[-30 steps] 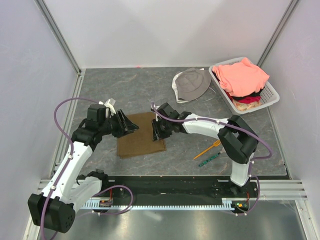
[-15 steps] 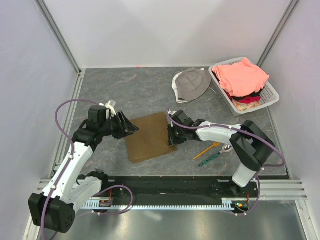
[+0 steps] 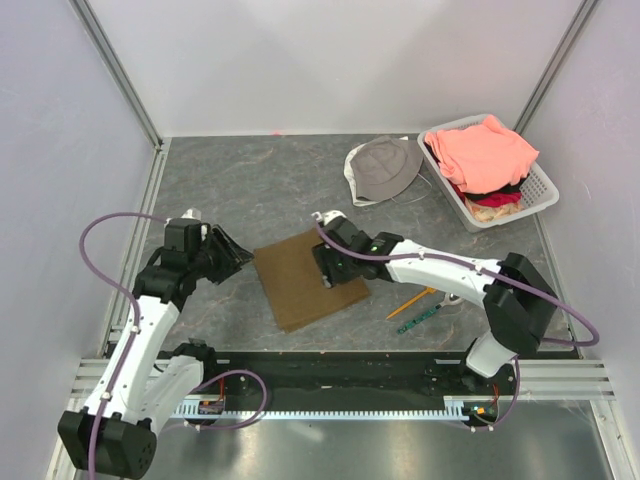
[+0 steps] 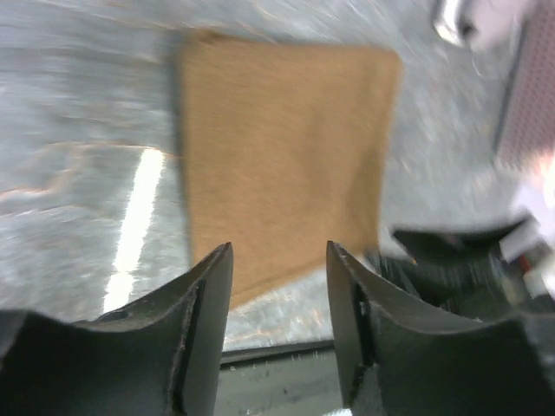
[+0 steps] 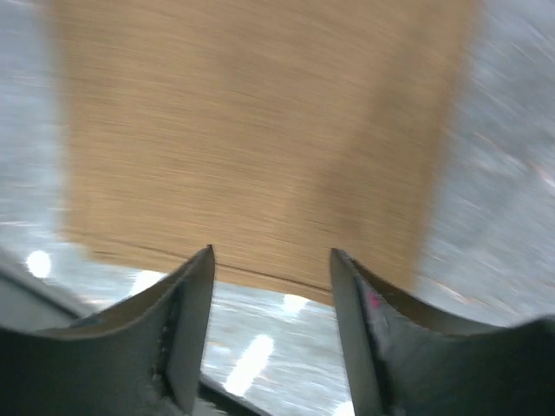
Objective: Fold the napkin into a case and place the utensils inside
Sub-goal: Smooth out the lower triangle-folded napkin at the center of the board, then pick up the lower triangle-folded napkin from the center of the board.
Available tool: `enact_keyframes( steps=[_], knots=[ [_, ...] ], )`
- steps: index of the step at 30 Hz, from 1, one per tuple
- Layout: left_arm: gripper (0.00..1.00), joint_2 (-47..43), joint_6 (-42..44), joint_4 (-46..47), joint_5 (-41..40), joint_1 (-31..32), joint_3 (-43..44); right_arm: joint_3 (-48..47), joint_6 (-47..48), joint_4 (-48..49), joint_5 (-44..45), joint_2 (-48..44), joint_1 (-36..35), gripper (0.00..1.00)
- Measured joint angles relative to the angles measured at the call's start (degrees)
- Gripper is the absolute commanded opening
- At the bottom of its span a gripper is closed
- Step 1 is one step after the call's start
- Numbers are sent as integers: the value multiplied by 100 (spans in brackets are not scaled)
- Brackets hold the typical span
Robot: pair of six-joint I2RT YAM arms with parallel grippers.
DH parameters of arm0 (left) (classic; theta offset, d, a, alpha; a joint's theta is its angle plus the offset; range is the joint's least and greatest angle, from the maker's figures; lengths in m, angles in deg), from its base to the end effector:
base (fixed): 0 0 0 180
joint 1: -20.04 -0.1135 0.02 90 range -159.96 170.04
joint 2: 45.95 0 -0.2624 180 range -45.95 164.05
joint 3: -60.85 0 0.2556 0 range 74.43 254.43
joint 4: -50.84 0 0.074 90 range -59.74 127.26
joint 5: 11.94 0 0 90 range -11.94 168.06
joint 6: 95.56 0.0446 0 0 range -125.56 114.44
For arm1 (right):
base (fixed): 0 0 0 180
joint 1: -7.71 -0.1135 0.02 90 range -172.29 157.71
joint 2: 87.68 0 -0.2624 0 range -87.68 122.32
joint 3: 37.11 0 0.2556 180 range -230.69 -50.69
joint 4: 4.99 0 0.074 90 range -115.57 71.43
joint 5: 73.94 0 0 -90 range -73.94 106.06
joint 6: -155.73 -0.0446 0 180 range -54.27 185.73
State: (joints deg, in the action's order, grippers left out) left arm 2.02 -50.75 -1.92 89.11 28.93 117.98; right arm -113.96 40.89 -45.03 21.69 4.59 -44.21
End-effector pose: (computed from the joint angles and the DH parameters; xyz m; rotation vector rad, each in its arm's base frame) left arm 0.1784 -0.0366 0.2679 -0.6579 2.3286 -0.6794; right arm 0.2156 0.2680 0.2102 -0.5660 2.5189 0.3988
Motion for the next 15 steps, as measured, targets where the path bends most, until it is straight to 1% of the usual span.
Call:
enact_keyframes(
  steps=[2, 3, 5, 10, 13, 15],
  knots=[
    [66, -120, -195, -273, -361, -133, 61, -498, -61, -42, 79, 221, -450, 67],
    [66, -131, -201, -326, -409, -186, 85, -614, -79, -20, 76, 304, -560, 67],
    [67, -116, -234, -483, -426, -496, 205, -1032, -155, -57, 87, 634, -951, 68],
    [67, 334, -225, -616, 136, -1633, 492, -1799, -304, -179, 197, 1504, -1696, 68],
    [67, 603, -227, -708, 461, -2111, 514, -2052, -372, -321, 319, 1878, -2022, 66],
    [67, 726, -225, -778, 640, -2319, 514, -2201, -413, -448, 407, 2087, -2170, 63]
  ],
)
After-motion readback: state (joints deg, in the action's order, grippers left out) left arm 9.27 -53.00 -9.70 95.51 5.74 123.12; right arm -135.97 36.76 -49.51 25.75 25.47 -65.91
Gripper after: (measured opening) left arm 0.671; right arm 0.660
